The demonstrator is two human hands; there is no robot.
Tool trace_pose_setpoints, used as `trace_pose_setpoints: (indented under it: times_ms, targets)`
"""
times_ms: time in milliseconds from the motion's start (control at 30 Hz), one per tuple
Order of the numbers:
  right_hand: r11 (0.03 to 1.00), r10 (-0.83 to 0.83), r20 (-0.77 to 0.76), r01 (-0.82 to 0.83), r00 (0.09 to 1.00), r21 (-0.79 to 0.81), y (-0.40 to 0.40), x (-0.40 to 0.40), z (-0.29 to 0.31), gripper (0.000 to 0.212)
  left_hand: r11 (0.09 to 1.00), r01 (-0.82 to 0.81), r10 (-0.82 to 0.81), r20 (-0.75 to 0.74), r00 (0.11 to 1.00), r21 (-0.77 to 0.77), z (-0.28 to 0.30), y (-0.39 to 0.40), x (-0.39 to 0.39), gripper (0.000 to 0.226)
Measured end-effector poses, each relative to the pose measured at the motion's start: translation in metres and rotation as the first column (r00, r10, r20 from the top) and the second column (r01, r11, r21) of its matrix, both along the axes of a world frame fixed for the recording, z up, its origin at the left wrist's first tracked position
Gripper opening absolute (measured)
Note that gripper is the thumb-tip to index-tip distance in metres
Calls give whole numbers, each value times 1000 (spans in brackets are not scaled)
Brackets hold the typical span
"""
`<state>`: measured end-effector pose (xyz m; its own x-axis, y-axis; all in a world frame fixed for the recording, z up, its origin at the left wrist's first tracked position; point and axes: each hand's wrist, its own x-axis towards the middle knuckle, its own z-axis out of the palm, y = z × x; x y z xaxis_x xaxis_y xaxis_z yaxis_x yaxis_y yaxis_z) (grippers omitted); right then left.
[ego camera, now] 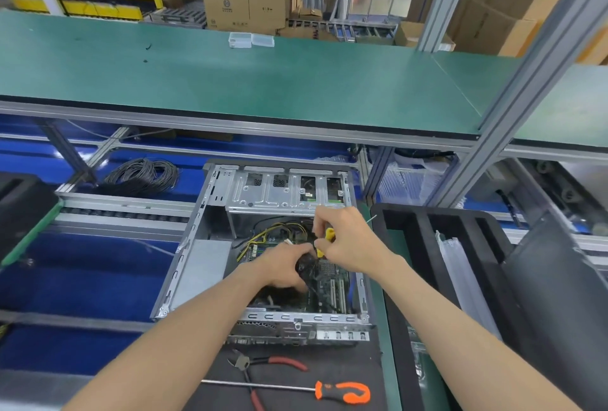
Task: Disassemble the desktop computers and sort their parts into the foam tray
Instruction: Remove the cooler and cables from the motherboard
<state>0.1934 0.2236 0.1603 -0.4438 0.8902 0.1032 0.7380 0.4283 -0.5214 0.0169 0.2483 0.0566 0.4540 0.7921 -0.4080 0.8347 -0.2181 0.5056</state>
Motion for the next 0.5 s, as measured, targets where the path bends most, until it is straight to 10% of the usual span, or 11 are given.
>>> trace_pose_setpoints:
  times_ms: [100,500]
  targets:
    - [1000,-7,-5,7,1000,-9,-7,-1,-8,15,999,-14,12,42,999,48,6,10,4,33]
    - [994,-19,49,24,999,-106,-8,-12,-39,14,978,-62,62,5,998,200,-2,17,8,52]
